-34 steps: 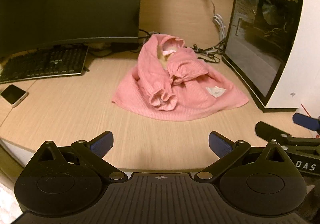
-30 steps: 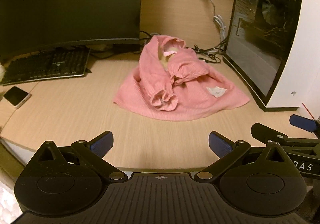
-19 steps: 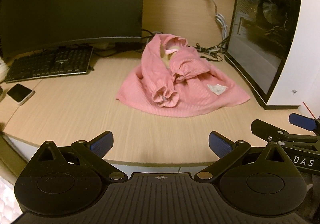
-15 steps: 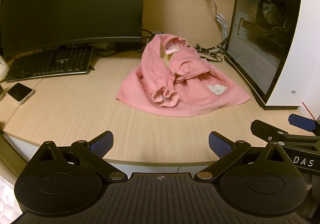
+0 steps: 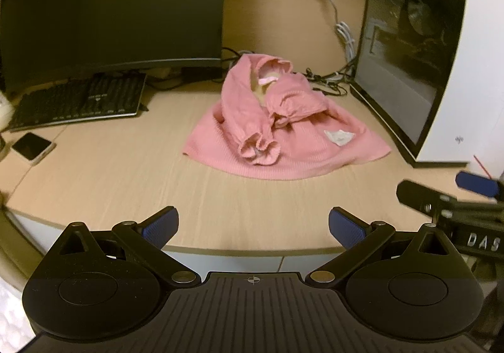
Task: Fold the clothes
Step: 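Move both grippers toward the crumpled pink dress on the desk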
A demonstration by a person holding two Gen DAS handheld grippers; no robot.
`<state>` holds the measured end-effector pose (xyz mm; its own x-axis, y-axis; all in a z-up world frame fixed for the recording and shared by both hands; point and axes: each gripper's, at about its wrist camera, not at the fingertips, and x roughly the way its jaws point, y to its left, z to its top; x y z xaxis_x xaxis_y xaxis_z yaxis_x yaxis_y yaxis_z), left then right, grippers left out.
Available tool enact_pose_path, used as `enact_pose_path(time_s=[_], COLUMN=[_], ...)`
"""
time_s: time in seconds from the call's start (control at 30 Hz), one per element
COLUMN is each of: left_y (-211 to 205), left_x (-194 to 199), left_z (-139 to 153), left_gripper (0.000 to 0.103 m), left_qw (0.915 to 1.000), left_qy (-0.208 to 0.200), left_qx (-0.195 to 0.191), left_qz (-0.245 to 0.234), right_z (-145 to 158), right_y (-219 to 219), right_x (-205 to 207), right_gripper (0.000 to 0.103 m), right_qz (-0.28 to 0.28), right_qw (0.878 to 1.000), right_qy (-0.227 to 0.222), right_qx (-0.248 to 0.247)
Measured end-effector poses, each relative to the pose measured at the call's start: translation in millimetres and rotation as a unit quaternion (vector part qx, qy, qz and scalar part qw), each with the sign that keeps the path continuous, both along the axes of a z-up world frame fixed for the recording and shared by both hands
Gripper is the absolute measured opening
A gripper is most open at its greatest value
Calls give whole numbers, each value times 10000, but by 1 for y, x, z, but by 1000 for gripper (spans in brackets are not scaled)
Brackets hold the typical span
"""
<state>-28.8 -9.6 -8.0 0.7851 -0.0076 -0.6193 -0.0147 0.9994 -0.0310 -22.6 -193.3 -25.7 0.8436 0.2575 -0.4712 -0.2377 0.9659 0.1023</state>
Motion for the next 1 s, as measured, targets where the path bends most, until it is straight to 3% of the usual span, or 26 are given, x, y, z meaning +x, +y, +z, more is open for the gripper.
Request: enact_pose_path(time_s=[1.0], left_y=[3], left_x=[19], left_z=[-8], left_gripper=[103], left_qw=[9995], left_qy=[311], left_qx=[-78], left_qz=[11], right_z=[-2], right_y=[0], right_x=[16], right_gripper=[103], right_qz=[-6], right_qw=[9999], right_qy=[121], right_qx=[94])
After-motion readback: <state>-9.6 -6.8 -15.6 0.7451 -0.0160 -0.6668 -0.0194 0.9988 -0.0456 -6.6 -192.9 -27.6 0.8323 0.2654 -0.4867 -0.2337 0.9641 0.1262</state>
